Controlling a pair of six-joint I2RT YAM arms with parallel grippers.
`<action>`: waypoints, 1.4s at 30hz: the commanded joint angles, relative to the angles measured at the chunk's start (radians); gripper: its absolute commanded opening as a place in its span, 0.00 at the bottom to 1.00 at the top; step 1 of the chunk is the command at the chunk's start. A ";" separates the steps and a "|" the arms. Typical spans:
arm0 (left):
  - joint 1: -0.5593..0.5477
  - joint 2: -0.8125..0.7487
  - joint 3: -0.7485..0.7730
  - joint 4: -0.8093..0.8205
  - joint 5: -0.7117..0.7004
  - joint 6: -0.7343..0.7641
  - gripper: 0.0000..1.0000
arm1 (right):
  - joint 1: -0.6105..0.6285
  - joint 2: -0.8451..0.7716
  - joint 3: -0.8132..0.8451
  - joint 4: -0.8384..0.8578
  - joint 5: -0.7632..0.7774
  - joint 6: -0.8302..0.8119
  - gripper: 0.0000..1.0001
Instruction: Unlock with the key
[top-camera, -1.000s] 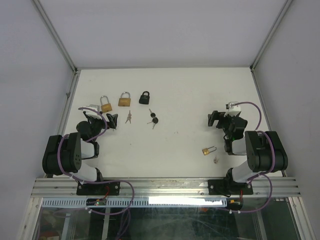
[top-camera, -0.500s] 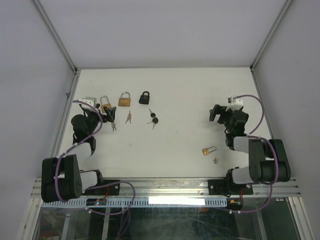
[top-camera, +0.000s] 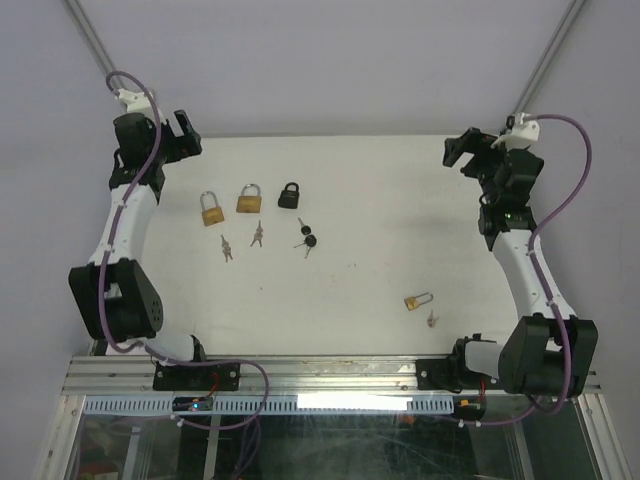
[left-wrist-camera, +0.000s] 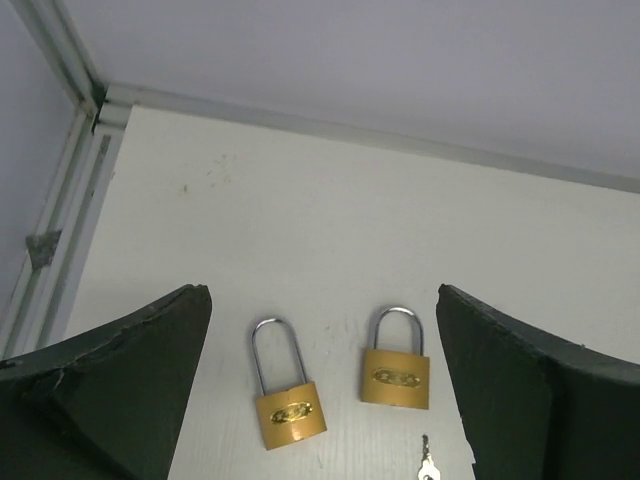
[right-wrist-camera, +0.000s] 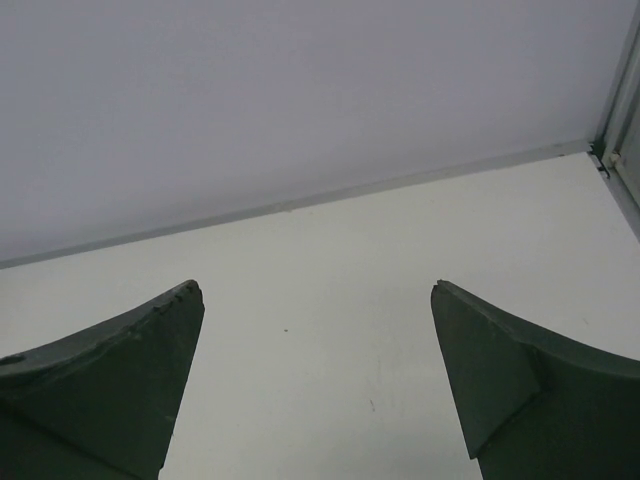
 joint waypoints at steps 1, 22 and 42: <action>0.010 0.159 0.153 -0.395 -0.161 -0.080 0.99 | 0.006 0.033 0.167 -0.212 -0.092 0.088 1.00; -0.090 0.506 0.196 -0.453 -0.263 -0.161 0.99 | 0.385 0.165 0.229 -0.467 0.101 0.119 1.00; -0.125 0.571 0.173 -0.538 -0.357 -0.110 0.87 | 0.393 0.155 0.207 -0.490 0.109 0.126 1.00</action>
